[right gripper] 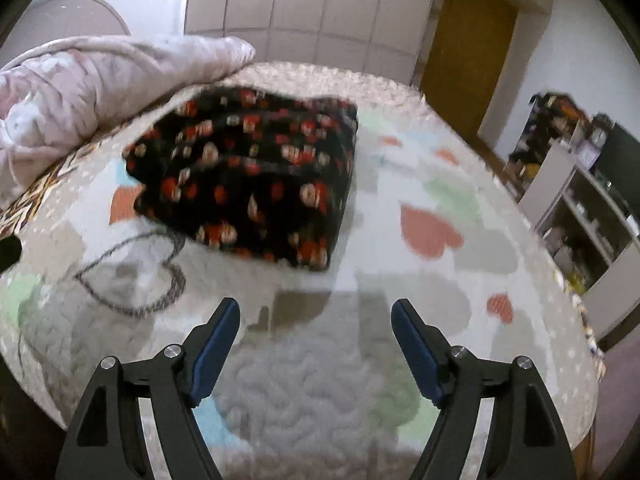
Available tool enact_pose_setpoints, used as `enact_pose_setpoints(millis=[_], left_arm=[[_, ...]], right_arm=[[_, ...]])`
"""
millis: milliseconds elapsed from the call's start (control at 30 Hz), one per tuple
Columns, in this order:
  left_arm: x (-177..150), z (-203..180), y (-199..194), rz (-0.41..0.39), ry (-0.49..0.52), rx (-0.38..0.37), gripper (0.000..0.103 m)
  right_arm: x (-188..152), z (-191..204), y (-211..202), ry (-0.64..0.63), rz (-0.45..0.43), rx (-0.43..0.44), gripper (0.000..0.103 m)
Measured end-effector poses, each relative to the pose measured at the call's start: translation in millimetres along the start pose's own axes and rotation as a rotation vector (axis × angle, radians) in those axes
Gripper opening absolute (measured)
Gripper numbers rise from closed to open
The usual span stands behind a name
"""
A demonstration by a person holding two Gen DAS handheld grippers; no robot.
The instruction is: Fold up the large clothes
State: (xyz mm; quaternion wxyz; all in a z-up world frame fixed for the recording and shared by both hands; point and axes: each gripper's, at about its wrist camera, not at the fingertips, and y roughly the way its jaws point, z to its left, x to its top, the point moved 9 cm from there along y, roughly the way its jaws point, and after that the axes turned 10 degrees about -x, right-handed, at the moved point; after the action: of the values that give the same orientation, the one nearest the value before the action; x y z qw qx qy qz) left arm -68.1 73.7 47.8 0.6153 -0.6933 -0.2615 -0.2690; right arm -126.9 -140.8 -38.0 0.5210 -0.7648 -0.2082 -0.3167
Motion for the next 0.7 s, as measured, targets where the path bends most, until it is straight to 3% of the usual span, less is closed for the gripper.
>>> enact_pose_setpoints(millis=[133, 267, 467, 700], left_arm=[[1, -8, -4, -0.002, 0.019, 0.013, 0.103], [-2, -24, 2, 0.028, 0.062, 0.006, 0.103], [-7, -46, 27, 0.100, 0.090, -0.038, 0.103], [-12, -59, 54, 0.147, 0.114, -0.019, 0.103]], right_arm=[[2, -2, -8, -0.025, -0.015, -0.030, 0.082], [3, -2, -6, -0.018, 0.002, 0.005, 0.083], [5, -6, 14, -0.016, 0.047, 0.038, 0.084], [5, -6, 42, -0.022, 0.111, 0.050, 0.084]])
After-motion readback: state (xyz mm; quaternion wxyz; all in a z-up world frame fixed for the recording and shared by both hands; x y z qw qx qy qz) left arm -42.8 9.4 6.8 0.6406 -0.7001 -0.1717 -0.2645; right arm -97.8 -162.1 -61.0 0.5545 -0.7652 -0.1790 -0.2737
